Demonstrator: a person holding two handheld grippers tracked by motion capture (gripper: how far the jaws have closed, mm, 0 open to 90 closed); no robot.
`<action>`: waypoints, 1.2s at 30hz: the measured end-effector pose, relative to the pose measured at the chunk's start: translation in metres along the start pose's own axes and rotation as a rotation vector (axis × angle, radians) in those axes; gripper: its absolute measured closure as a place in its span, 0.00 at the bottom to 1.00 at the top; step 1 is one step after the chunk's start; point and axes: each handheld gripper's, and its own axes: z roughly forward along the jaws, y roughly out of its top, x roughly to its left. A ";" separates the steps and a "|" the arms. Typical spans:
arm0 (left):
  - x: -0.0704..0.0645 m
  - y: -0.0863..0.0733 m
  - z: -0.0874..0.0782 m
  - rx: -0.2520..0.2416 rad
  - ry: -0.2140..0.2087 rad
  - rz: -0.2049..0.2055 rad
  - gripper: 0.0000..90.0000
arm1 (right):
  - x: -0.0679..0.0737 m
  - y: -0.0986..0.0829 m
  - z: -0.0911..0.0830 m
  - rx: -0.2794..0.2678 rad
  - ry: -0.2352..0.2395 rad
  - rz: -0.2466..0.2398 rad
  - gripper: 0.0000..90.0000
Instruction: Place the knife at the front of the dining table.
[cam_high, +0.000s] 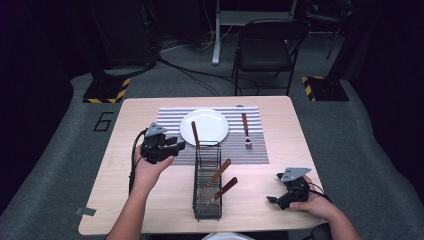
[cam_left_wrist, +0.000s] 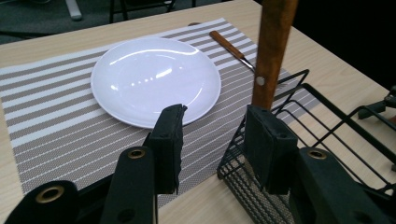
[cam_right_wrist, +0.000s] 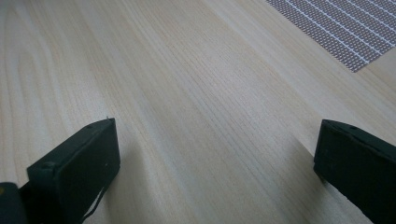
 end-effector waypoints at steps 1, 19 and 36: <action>-0.003 0.002 0.000 -0.004 -0.011 0.004 0.64 | 0.000 0.000 0.000 0.000 0.000 0.001 0.00; -0.016 0.006 0.024 -0.002 -0.065 0.008 0.62 | 0.001 0.000 0.000 0.004 0.001 0.013 0.00; -0.020 0.000 0.043 0.006 -0.065 0.014 0.73 | 0.001 0.000 0.000 0.004 0.002 0.009 0.00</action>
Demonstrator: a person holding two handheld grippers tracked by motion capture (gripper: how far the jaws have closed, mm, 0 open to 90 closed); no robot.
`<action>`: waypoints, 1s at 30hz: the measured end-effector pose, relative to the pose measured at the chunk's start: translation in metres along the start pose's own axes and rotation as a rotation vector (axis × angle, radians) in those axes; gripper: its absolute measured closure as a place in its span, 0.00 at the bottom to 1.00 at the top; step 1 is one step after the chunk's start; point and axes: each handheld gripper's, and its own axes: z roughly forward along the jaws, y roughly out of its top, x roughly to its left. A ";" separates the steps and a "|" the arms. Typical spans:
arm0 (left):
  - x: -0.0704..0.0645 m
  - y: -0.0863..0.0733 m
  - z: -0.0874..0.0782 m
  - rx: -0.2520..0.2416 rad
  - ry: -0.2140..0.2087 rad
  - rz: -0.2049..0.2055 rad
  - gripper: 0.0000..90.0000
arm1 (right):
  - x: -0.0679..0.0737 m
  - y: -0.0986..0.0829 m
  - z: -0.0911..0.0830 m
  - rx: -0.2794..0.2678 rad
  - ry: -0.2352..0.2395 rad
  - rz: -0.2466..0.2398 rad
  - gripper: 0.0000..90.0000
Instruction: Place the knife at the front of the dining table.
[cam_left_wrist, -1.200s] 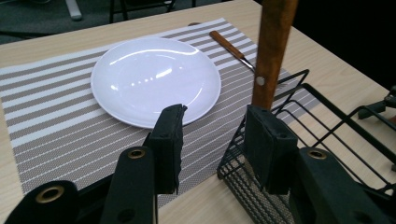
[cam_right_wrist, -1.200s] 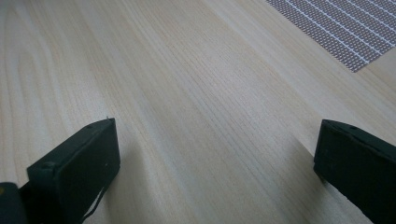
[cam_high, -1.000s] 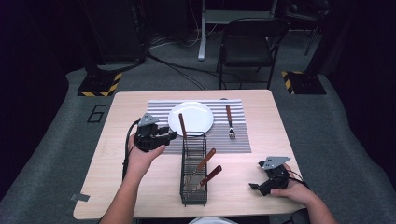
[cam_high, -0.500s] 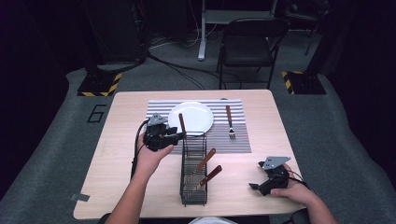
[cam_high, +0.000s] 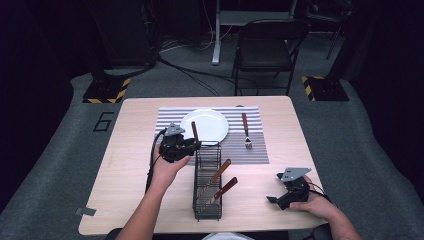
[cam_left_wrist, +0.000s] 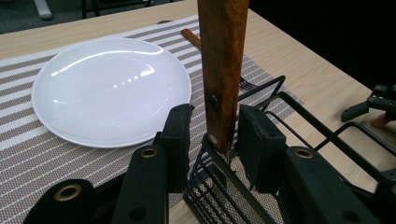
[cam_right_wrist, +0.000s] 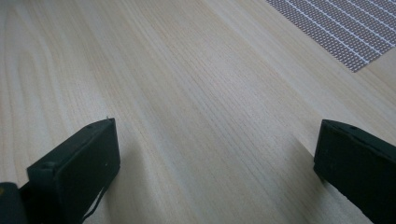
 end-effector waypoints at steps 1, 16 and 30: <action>0.000 0.000 0.000 -0.001 -0.003 -0.001 0.73 | 0.000 0.000 0.000 0.000 0.000 -0.001 0.00; -0.002 -0.004 0.003 0.001 0.003 0.011 0.83 | 0.000 0.000 0.000 0.001 0.000 0.003 0.00; -0.006 -0.003 0.000 -0.005 -0.001 0.035 0.86 | 0.000 0.000 0.000 0.002 -0.001 0.004 0.00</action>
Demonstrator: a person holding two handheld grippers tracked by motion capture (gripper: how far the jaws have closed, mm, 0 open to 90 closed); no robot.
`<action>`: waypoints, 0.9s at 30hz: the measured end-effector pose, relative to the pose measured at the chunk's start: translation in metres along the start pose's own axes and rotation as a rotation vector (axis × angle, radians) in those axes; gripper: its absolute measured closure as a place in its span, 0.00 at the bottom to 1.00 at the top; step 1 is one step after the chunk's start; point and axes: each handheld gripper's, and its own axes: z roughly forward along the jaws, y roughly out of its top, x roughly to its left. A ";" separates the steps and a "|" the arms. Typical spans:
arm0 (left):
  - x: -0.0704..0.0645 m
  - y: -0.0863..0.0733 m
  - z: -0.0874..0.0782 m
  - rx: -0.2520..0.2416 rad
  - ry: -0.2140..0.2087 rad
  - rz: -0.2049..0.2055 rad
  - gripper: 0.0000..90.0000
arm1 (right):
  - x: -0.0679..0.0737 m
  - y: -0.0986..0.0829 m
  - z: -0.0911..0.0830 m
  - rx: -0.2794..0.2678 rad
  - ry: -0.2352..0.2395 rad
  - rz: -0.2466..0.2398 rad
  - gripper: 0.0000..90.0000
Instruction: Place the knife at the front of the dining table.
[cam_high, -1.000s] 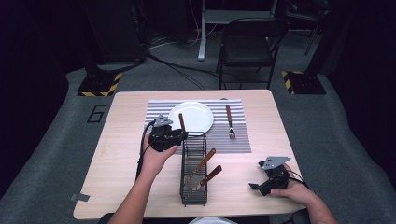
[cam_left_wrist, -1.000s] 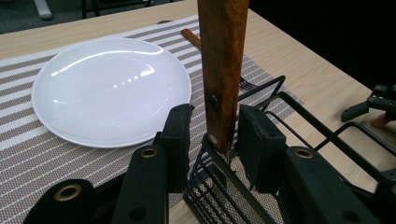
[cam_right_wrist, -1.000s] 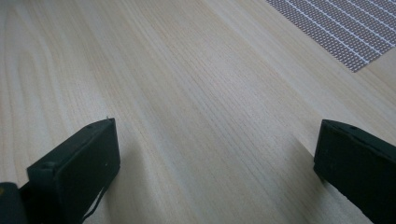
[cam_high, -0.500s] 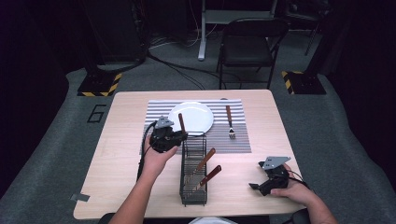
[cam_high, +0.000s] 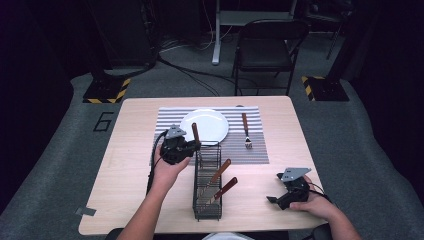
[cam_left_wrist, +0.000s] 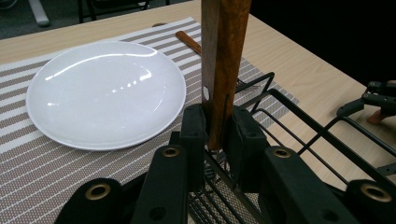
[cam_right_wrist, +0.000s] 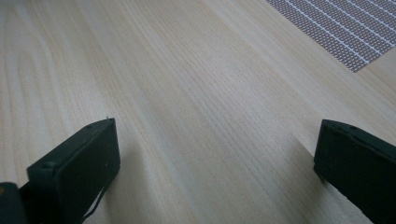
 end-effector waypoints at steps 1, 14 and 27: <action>-0.001 0.000 0.001 0.004 -0.002 0.004 0.86 | 0.000 0.000 0.000 -0.001 0.000 0.000 0.00; -0.005 0.007 -0.003 0.001 -0.023 0.011 0.89 | 0.000 0.000 0.000 -0.002 0.001 -0.005 0.00; -0.008 0.026 -0.014 -0.012 -0.026 0.014 0.89 | 0.000 0.000 0.000 -0.002 0.000 -0.004 0.00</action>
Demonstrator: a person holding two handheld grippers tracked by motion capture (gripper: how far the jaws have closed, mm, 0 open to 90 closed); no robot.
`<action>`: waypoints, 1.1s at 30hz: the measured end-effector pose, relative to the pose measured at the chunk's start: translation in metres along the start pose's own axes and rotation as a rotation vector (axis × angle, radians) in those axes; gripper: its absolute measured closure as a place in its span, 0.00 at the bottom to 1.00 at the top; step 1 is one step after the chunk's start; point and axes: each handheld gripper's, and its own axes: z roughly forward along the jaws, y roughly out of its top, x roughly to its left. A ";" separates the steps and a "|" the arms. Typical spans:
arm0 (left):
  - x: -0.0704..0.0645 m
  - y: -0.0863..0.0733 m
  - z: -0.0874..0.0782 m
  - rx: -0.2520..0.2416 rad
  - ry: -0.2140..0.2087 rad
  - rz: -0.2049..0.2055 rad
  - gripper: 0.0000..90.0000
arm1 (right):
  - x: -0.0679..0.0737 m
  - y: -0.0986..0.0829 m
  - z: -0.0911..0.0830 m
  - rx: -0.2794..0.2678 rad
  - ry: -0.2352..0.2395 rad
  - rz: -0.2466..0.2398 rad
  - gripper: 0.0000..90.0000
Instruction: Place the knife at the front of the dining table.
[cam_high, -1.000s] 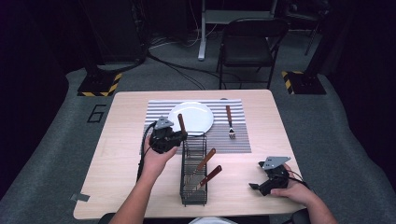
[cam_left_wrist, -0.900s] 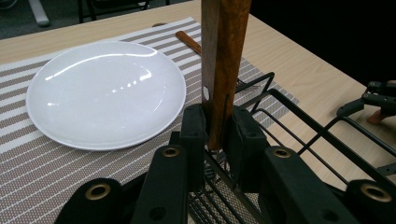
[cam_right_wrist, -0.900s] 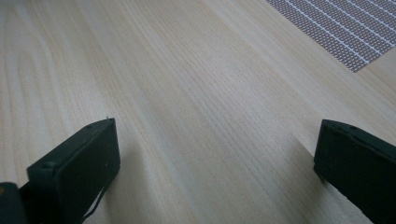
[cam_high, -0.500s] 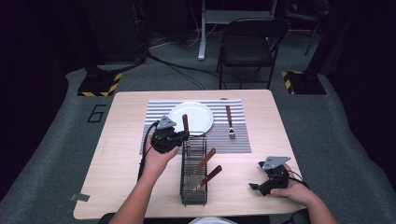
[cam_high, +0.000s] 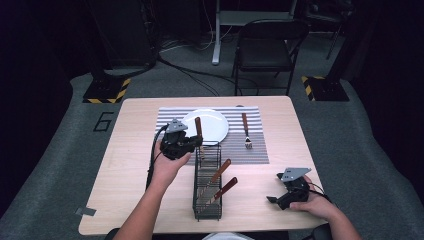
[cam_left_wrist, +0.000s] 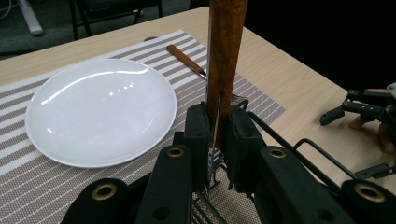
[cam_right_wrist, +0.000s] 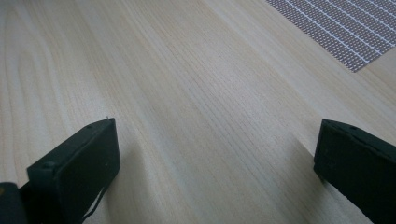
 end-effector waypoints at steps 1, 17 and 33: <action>0.000 0.002 -0.001 0.001 -0.001 0.006 0.89 | 0.000 0.000 0.000 0.000 0.000 -0.001 0.00; -0.005 0.035 -0.027 -0.022 0.008 0.051 0.89 | 0.000 0.000 0.000 0.000 0.000 0.000 0.00; 0.000 0.063 -0.053 -0.073 0.030 0.061 0.89 | 0.000 0.000 0.000 0.000 0.000 0.000 0.00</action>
